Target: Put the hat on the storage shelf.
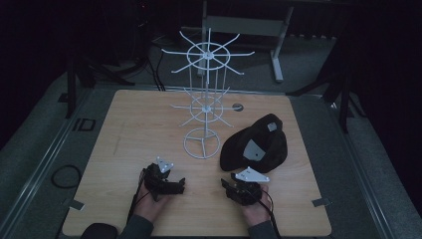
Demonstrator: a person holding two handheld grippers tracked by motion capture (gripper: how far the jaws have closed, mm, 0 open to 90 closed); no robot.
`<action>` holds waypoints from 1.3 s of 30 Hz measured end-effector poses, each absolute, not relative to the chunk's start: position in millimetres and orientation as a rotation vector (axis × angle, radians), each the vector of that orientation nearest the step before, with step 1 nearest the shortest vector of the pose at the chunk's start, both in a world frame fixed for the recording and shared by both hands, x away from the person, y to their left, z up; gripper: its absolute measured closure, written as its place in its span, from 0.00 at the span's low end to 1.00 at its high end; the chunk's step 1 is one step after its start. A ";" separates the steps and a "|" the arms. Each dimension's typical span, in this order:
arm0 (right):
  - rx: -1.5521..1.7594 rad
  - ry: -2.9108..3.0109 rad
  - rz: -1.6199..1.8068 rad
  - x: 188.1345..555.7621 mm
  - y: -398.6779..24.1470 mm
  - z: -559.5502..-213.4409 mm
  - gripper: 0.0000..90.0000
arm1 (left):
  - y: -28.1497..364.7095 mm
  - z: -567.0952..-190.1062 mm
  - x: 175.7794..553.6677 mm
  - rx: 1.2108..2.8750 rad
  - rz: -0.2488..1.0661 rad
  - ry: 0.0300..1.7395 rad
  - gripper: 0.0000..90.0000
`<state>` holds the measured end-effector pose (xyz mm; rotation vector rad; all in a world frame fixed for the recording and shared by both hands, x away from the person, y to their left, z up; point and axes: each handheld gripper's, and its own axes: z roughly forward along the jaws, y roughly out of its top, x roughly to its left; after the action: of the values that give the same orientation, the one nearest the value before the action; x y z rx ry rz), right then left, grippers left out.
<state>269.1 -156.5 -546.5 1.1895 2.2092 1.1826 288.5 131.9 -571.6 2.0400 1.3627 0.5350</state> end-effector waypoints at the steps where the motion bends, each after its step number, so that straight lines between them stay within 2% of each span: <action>1: 1.205 2.189 1.172 270.5 -155.7 -545.3 0.57 | 132.0 -571.6 288.5 2.040 0.535 1.363 0.00; 9: 1.303 2.101 1.170 281.3 -148.4 -540.3 0.54 | 132.0 -571.5 288.5 2.041 0.535 1.362 0.00; 18: 1.422 2.029 1.201 293.0 -145.8 -538.1 0.58 | 131.8 -571.6 288.2 2.040 0.534 1.360 0.00; 21: 1.460 2.015 1.238 294.2 -148.9 -536.6 0.58 | 131.8 -571.6 288.2 2.040 0.534 1.360 0.00; 29: 1.479 1.981 1.259 289.7 -158.7 -531.4 0.65 | 131.8 -571.6 288.2 2.040 0.534 1.360 0.00; 39: 1.517 1.948 1.249 277.7 -185.1 -526.9 0.64 | 131.8 -571.6 288.2 2.041 0.534 1.360 0.00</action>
<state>277.7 -185.1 -526.9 1.5170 1.9480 1.2489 288.2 131.8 -571.6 2.0407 1.3600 0.5341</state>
